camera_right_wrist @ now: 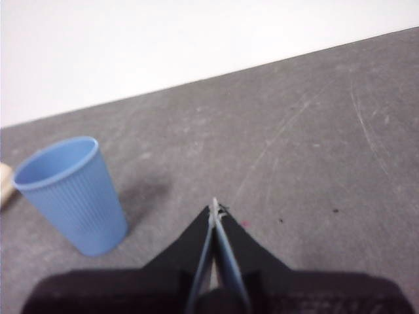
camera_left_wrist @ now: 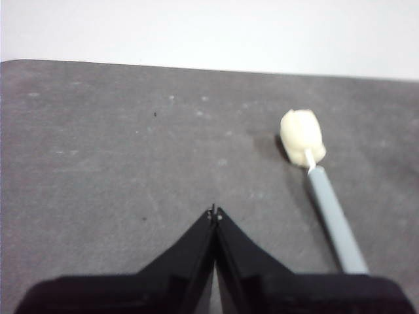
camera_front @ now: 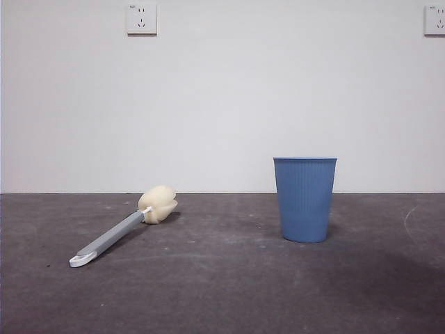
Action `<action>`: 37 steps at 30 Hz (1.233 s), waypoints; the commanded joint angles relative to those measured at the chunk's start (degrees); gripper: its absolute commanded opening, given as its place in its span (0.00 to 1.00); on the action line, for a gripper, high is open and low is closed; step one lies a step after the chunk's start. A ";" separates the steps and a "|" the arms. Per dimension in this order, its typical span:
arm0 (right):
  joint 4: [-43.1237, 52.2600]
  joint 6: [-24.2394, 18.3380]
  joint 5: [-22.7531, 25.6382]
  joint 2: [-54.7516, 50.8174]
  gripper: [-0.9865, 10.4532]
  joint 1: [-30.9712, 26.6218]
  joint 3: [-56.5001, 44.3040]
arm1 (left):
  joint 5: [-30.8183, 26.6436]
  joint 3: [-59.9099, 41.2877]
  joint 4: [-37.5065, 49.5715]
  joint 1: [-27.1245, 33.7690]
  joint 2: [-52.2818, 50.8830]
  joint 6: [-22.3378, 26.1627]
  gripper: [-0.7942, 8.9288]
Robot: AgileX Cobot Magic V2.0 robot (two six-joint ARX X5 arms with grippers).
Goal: Pick up the cup brush,pick up the cup,insert the brush into the cup,clean the cup,put the cup brush back,put the cup back to the fixed position on the table
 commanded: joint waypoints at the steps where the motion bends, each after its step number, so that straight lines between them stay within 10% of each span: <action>1: 0.66 2.47 -1.33 0.76 0.08 0.07 2.47 | 0.17 2.97 0.72 0.17 -0.11 -7.45 0.07; 13: -4.83 2.56 -15.10 17.97 0.08 0.50 19.56 | 6.58 19.06 -9.70 0.09 8.41 -9.53 0.08; 22: -27.96 -9.57 -28.46 34.45 0.08 0.57 41.29 | 19.43 35.17 -25.77 0.09 21.86 -0.61 0.07; 29: -45.81 -18.10 -29.81 41.46 0.08 1.31 53.94 | 24.41 46.60 -38.03 0.09 29.70 7.19 0.07; 37: -52.19 -18.40 -29.88 42.14 0.08 1.68 56.87 | 25.51 53.72 -51.06 -0.26 33.44 14.45 0.07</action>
